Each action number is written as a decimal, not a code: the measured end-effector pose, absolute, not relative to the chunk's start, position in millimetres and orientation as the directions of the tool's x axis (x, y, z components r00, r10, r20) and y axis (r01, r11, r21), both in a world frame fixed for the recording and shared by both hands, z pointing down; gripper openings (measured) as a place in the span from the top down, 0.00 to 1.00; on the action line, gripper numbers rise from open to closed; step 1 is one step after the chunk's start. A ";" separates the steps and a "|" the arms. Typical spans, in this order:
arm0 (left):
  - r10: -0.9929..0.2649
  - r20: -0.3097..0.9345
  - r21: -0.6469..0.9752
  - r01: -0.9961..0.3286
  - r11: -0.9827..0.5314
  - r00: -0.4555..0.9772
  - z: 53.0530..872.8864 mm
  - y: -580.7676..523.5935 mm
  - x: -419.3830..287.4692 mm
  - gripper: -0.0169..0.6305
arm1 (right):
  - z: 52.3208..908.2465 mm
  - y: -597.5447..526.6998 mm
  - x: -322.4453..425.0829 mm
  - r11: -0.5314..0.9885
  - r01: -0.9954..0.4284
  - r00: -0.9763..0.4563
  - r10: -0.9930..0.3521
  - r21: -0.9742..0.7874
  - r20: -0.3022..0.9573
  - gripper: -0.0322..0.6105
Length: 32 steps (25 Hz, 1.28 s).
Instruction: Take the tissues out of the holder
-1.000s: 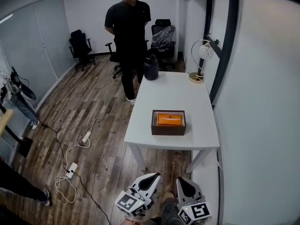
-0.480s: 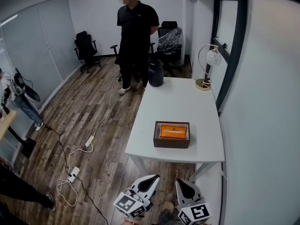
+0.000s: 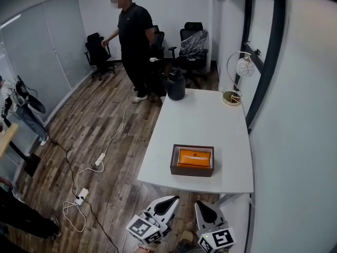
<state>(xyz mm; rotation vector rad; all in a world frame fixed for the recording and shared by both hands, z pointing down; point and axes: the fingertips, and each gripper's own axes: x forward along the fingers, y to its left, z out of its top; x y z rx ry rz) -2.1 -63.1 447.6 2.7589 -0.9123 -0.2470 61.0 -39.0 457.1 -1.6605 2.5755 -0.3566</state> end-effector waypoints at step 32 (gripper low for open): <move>-0.646 -0.112 0.255 -0.607 -0.753 0.755 447.8 -171.8 4.3 0.96 | 467.6 -140.2 67.1 0.493 -0.852 -0.517 -0.845 -0.180 0.136 0.94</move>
